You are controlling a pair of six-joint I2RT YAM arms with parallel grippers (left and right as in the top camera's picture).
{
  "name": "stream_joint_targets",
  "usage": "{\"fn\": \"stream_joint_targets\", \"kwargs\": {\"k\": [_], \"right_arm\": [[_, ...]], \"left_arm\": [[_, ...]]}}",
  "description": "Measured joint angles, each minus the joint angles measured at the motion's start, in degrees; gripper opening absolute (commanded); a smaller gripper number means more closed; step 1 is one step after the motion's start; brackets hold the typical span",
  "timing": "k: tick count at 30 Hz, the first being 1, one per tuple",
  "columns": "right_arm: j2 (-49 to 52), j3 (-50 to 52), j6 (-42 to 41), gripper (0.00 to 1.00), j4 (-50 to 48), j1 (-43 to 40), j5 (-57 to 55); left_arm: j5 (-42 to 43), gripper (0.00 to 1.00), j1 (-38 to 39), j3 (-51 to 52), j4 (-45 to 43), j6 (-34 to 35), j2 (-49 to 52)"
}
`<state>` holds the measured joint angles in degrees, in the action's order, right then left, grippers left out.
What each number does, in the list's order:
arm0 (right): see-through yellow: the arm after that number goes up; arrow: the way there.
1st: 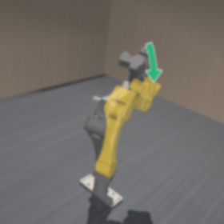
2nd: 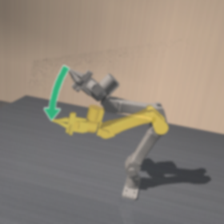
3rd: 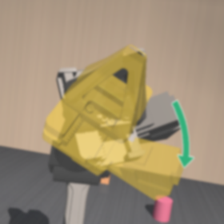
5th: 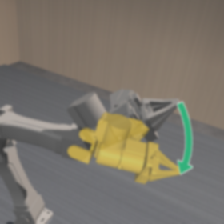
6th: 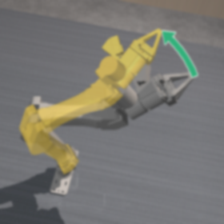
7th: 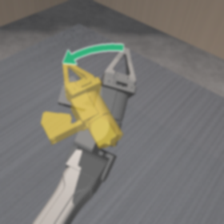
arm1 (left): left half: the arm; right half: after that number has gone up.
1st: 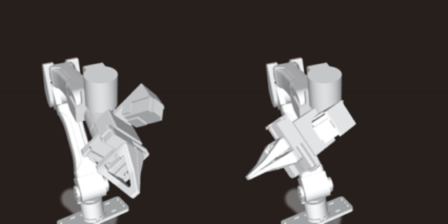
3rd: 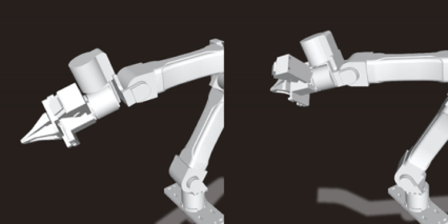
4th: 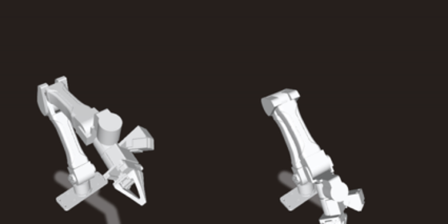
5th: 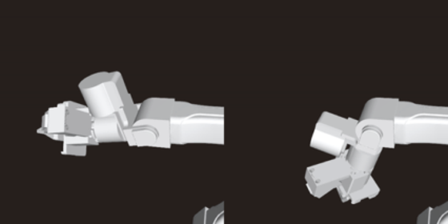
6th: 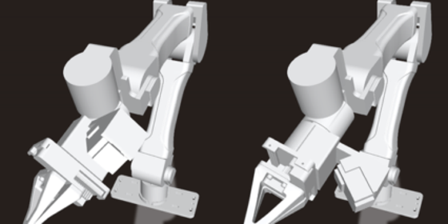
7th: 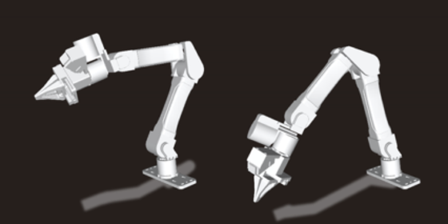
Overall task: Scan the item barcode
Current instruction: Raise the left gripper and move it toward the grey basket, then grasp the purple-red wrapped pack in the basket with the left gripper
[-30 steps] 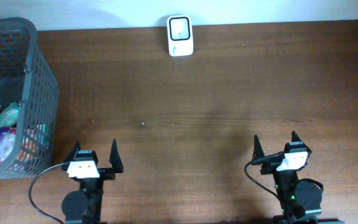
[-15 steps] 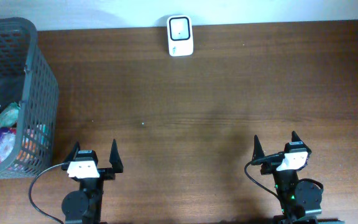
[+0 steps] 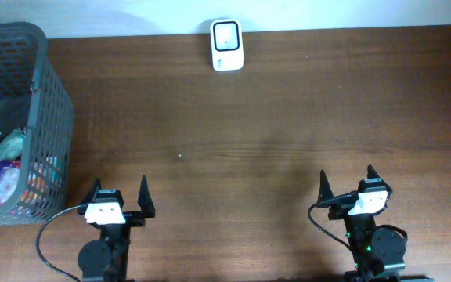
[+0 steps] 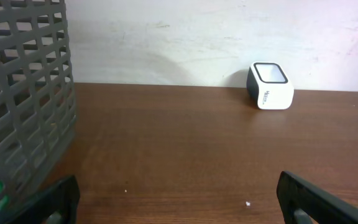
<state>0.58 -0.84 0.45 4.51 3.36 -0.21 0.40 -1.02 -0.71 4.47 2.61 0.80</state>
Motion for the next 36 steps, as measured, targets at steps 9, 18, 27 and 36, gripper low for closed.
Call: {"fn": "stream_joint_targets", "kwargs": {"k": [9, 18, 27, 36], "right_arm": [[0.0, 0.0, 0.02, 0.99, -0.02, 0.0, 0.0], [0.0, 0.0, -0.02, 0.99, -0.02, 0.0, 0.0], [0.0, 0.0, 0.0, 0.99, -0.02, 0.0, 0.0], [0.11, 0.0, 0.0, 0.99, 0.0, 0.0, 0.02]], "left_arm": [[-4.81, 0.99, 0.0, 0.0, -0.39, -1.31, 0.0], [1.09, 0.99, 0.0, 0.15, -14.01, -1.33, 0.07], [13.14, 0.99, 0.0, -5.68, -30.82, -1.51, 0.46], [21.55, 0.99, 0.0, -31.01, -4.17, -4.11, 27.5]]}}
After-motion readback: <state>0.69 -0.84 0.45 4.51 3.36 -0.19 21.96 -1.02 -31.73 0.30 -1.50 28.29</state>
